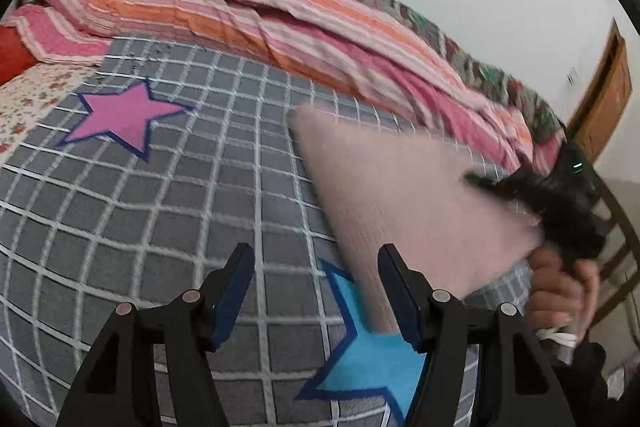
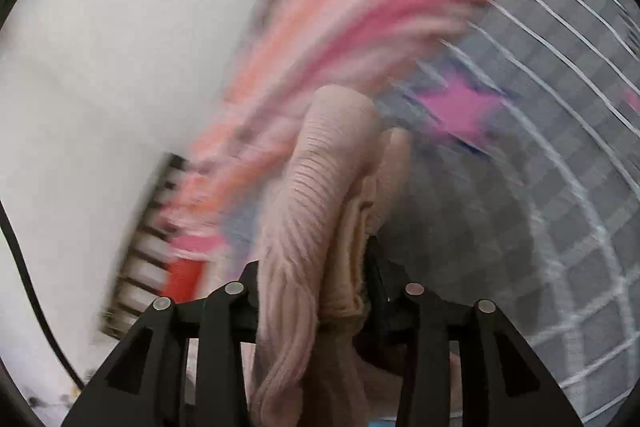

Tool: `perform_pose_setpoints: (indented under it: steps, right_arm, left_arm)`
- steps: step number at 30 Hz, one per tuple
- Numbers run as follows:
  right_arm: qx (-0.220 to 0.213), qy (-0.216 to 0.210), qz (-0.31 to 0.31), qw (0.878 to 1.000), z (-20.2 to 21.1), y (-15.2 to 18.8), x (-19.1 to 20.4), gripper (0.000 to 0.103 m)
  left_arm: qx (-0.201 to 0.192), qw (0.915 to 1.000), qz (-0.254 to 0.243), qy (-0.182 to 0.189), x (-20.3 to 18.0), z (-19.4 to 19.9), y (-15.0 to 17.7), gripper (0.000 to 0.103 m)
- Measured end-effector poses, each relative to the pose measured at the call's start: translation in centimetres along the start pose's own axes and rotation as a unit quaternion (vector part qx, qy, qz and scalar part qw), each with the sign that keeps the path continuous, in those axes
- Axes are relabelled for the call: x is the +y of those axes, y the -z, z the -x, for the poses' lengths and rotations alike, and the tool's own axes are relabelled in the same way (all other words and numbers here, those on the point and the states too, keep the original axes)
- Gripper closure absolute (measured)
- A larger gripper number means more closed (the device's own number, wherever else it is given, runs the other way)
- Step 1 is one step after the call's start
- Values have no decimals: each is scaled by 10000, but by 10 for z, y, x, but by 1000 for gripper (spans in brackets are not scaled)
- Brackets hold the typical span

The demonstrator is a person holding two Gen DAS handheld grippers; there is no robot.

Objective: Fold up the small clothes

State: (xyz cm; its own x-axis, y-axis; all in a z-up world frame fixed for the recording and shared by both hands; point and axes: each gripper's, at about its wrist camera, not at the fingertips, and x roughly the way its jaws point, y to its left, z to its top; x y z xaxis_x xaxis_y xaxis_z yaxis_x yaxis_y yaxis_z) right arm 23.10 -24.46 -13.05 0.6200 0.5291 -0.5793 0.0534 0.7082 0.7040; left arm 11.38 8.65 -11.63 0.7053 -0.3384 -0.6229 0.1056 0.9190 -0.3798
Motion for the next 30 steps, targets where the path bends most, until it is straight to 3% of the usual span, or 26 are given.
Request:
perform_pose_setpoints:
  steps: [2,3,7,12,14,16,17,18,22,25,27,30]
  right_arm:
    - [38,202,1,9998,4,6,-27,67]
    - [29,101,74,9999,11,8,-34,65]
    - [-56,193,680,9975,36,20,-31,63]
    - [-121,170,1362,9905,61,41,-20,63]
    - [-162,156,1474,9888,62,45,-19,63]
    - [-170,150,1487,9886,55,48,-15,63]
    - [-157,166,1497,9885,49,47,-14,73]
    - [-135,165,1529,9880,44,47,-14,98]
    - [-268,19,1514,9881,46,53,-14,98]
    - [-68,411,1773,9833,35,63,-14,97]
    - [-116,521,1900,9803,39,63,-13,90]
    - [-535,491,2012,9768,56,51,1,77]
  left_arm:
    - [142,9997,-183,12,-8,-8,9,41]
    - [219,9993,-293,53,-13,-12,14,41]
    - [409,9960,-776,182,-39,-20,34,42]
    - [453,9919,-1172,-193,-63,-36,44,45]
    - [406,9915,-1228,-169,-72,-40,42,57]
    - [404,9914,-1231,-169,-74,-41,37,90]
    - [321,9913,-1244,-292,-73,-41,33,90]
    - [153,9922,-1192,-339,-69,-36,28,90]
    - [209,9969,-752,-92,-45,-33,21,91]
    - [294,9954,-904,-121,-44,-38,33,86]
    - [263,9962,-824,-30,-42,-32,38,84]
    - [193,9965,-817,-30,-38,-21,40,72]
